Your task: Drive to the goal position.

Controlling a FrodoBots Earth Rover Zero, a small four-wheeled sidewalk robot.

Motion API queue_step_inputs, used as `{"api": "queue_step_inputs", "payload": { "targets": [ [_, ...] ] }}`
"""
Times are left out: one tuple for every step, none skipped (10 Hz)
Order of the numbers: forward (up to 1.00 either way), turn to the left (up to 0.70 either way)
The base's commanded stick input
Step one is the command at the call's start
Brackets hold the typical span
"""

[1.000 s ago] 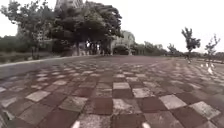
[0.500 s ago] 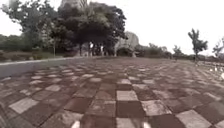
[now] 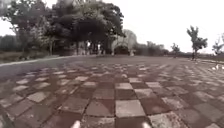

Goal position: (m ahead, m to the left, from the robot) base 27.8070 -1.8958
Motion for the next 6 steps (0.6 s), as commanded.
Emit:
{"api": "queue_step_inputs", "payload": {
  "targets": [
    [0.85,-0.23],
    [0.85,-0.23],
    [0.85,-0.23],
    [0.85,0.11],
    [0.85,0.11],
    [0.85,0.11]
  ]
}}
